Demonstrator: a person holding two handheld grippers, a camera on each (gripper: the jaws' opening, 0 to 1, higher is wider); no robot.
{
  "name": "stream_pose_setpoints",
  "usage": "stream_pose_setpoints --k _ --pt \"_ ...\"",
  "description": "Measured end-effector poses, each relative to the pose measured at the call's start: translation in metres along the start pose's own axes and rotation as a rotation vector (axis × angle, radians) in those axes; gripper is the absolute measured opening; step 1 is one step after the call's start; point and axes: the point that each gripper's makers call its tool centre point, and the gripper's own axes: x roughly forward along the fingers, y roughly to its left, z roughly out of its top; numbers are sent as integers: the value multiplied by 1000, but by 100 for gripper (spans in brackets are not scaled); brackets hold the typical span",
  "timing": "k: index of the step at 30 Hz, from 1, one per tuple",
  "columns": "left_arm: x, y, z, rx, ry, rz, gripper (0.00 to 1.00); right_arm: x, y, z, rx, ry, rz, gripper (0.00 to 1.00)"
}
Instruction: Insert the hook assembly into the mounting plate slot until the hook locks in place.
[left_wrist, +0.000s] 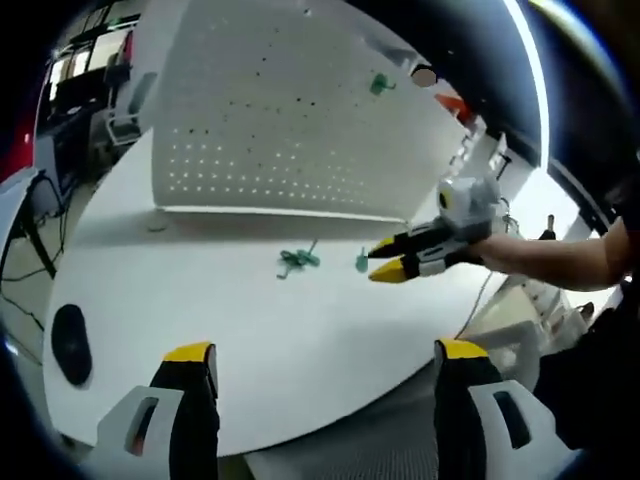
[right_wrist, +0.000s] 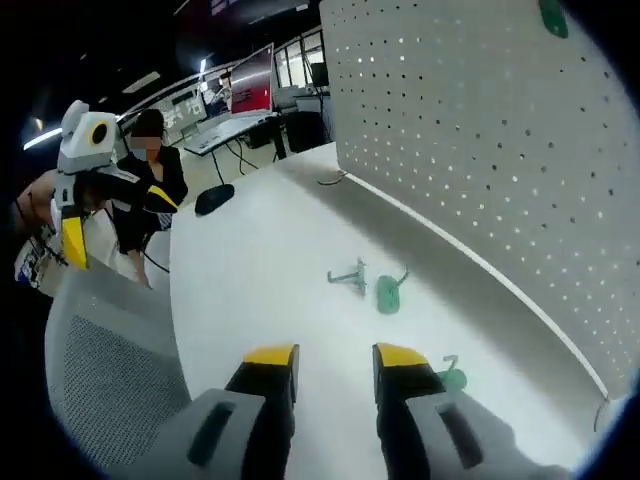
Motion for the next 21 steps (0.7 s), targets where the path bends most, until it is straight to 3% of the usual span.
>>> stream_pose_setpoints --k 2,5,9,21 --pt "2 -2 -3 0 12 -11 90 7 -5 1 25 12 17 27" --pt "2 5 -4 68 14 50 90 16 -10 5 15 17 21 26" --pt "5 4 -8 58 26 41 90 30 -20 11 54 21 32 26" --pt "3 12 -14 12 37 50 88 69 -48 22 54 81 36 24"
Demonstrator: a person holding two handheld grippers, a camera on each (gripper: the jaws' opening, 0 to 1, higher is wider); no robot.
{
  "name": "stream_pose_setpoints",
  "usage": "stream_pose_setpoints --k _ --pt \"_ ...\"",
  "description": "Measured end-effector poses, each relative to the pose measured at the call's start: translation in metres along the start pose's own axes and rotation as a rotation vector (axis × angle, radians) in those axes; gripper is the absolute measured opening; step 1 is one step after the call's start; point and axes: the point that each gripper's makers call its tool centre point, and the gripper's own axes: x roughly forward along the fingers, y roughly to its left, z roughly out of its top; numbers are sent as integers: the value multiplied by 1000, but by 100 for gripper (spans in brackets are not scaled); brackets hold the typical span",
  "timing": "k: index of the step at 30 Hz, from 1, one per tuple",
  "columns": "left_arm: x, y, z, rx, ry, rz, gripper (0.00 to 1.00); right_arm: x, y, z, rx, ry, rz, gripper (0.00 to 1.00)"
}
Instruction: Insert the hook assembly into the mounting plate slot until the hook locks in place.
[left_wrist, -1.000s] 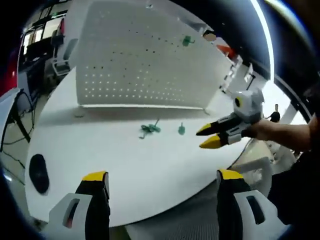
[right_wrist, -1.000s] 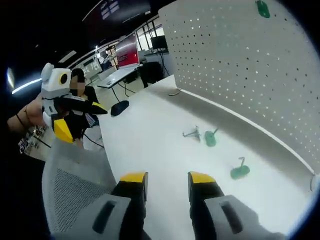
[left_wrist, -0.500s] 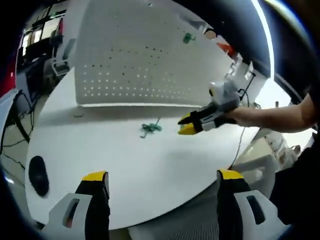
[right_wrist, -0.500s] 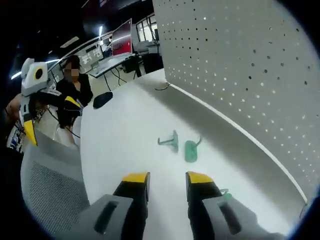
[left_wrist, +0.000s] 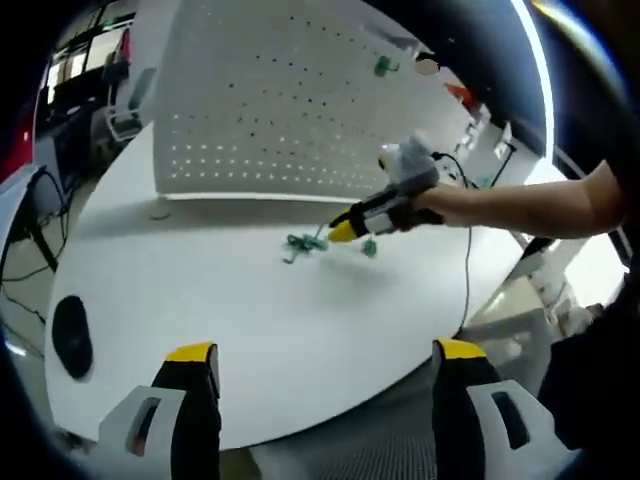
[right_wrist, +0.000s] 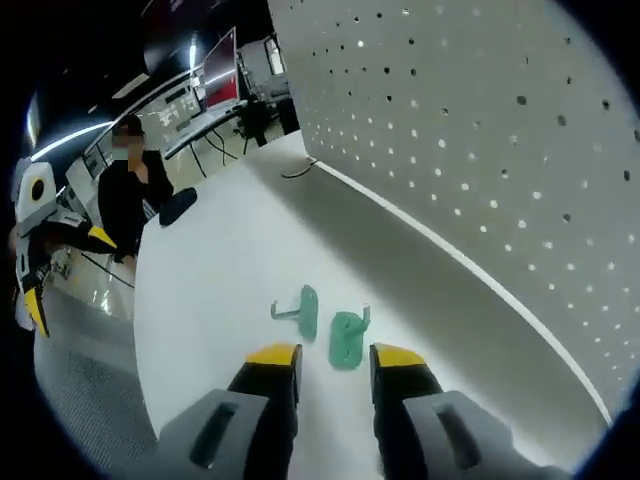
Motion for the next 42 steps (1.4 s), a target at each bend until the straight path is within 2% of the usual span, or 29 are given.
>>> stream_pose_setpoints --k 2,6,10,14,17,20,22,23,26,35,42 --pt "-1 2 3 12 -18 17 86 5 -7 0 -18 6 -16 21" --pt "2 1 3 -14 -17 6 86 12 -11 5 17 7 -9 17" --pt "2 2 2 -12 -13 13 86 17 -14 7 8 28 -12 16" --pt "1 3 -1 -25 -9 14 86 20 -12 11 22 35 6 10" --pt "1 4 -3 -31 -3 14 86 21 -11 8 16 63 12 3" --pt "1 5 -2 -31 -8 17 86 22 -11 8 31 68 18 2" --pt "1 5 -2 -37 -12 17 86 21 -12 10 50 58 8 0" --pt "1 5 -2 -37 -11 16 86 19 -13 9 101 58 -3 0" --pt "2 3 -4 -29 -1 10 86 18 -12 11 135 40 -1 0" --pt "-2 4 1 -23 -12 18 86 4 -8 21 170 -18 -24 0" --pt "-3 -7 16 -10 -37 -7 87 -14 1 40 175 -109 -45 0"
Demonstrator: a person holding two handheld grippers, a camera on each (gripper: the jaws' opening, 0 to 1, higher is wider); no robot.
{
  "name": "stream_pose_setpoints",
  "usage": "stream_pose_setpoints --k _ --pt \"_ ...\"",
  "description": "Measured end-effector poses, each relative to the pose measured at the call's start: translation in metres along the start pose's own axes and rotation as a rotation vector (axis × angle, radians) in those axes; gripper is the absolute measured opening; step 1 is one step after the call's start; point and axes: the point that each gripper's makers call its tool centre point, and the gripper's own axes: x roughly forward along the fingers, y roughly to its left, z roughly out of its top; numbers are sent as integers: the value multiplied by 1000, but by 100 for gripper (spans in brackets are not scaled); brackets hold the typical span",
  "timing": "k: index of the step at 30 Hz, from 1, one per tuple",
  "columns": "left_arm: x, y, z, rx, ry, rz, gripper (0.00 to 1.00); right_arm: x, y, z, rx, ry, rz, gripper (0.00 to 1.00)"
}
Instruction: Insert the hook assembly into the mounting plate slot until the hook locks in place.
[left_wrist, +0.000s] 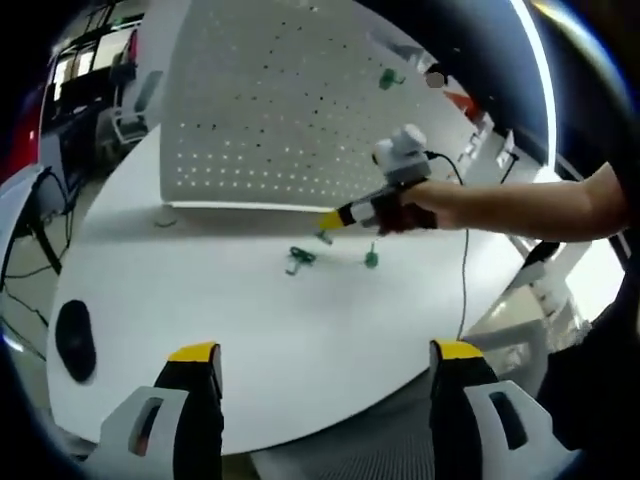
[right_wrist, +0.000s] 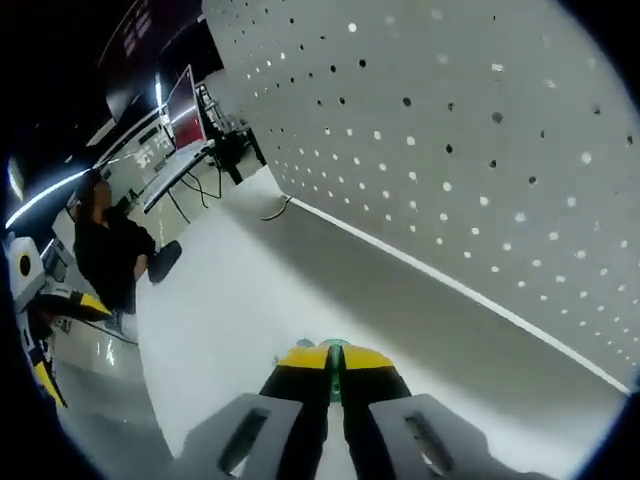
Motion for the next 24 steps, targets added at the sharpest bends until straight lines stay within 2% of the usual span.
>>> stream_pose_setpoints --k 4,9,14,15,24 --pt "-1 -4 4 10 -3 -11 87 -13 13 14 53 -72 21 0" --pt "-2 -7 9 23 -10 -15 87 -33 30 21 43 -121 32 0" --pt "-4 -9 20 40 -28 -13 87 -58 50 35 70 -217 62 0" --pt "-5 -9 22 41 -31 -12 87 -68 58 40 81 -258 67 0" --pt "-2 -11 43 36 -73 -17 85 -114 103 53 130 -412 107 0"
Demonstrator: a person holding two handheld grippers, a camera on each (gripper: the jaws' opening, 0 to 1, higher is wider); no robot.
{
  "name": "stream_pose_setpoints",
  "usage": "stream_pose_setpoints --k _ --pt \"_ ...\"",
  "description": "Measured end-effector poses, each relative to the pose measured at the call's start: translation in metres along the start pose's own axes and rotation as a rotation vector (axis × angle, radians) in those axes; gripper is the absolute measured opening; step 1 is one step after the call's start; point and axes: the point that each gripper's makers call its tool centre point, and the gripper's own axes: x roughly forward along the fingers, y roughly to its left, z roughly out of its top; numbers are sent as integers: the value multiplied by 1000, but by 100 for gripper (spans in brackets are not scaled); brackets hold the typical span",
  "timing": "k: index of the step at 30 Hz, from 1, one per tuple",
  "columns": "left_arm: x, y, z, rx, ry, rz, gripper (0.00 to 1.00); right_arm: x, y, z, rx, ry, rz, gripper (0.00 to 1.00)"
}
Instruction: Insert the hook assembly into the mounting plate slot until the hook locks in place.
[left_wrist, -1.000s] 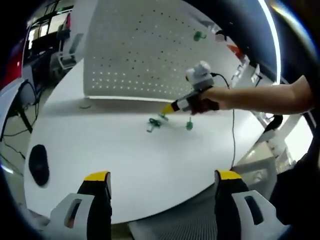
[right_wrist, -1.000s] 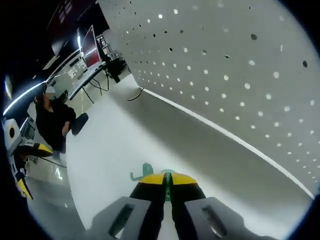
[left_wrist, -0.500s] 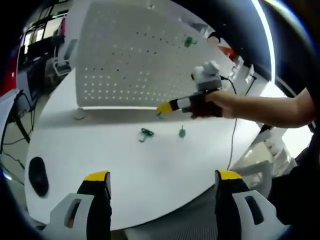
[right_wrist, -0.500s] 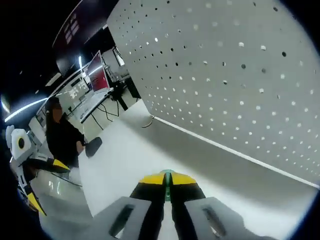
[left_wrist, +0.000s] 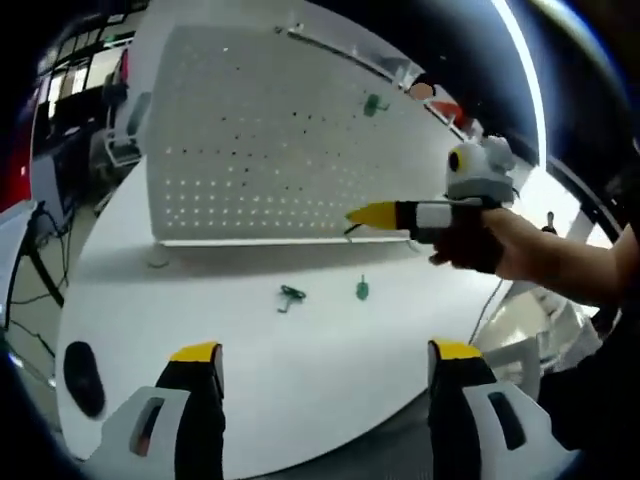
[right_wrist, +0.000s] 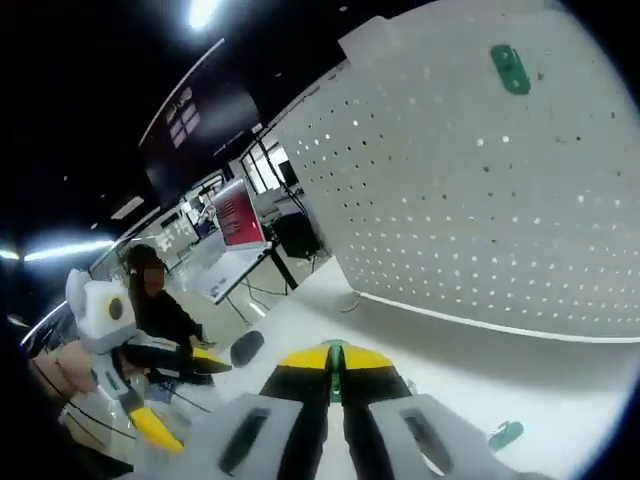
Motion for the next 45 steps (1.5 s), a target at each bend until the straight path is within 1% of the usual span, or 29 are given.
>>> stream_pose_setpoints --k 2,4,6,11,17,19,21,27,30,31,32,33,35,39,42,45 --pt "2 -2 4 -6 -2 -2 85 -6 6 4 23 -28 -7 0" --pt "5 -10 8 12 1 -20 85 -10 14 5 49 -56 -8 0" --pt "8 -15 12 33 7 -31 84 -12 22 3 74 -66 2 0" --pt "14 -21 22 48 -3 -44 84 -16 38 -5 83 -60 25 0" --pt "16 -24 29 41 -24 -56 80 -20 60 -5 87 -84 62 0" --pt "17 -25 31 39 -27 -63 80 -21 64 -5 106 -89 69 0" --pt "17 -24 37 31 -56 -53 80 -22 67 -4 107 -104 64 0" --pt "19 -23 41 4 -76 -77 69 -25 72 0 109 -136 60 0" --pt "19 -24 42 -11 -86 -99 54 -25 75 1 95 -148 55 0" --pt "18 -25 45 -27 -106 -109 51 -25 75 2 93 -155 52 0" --pt "18 -25 45 -36 -111 -114 48 -25 76 2 93 -158 52 0" --pt "18 -29 46 -69 -116 -138 46 -25 77 3 92 -162 53 0" --pt "17 -31 49 -78 -132 -160 41 -25 79 4 82 -172 54 0" --pt "17 -31 52 -109 -147 -161 38 -25 83 6 73 -187 54 0" --pt "16 -33 54 -131 -156 -175 31 -25 87 8 69 -201 57 0" --pt "15 -35 56 -140 -163 -187 26 -24 90 9 57 -208 64 0"
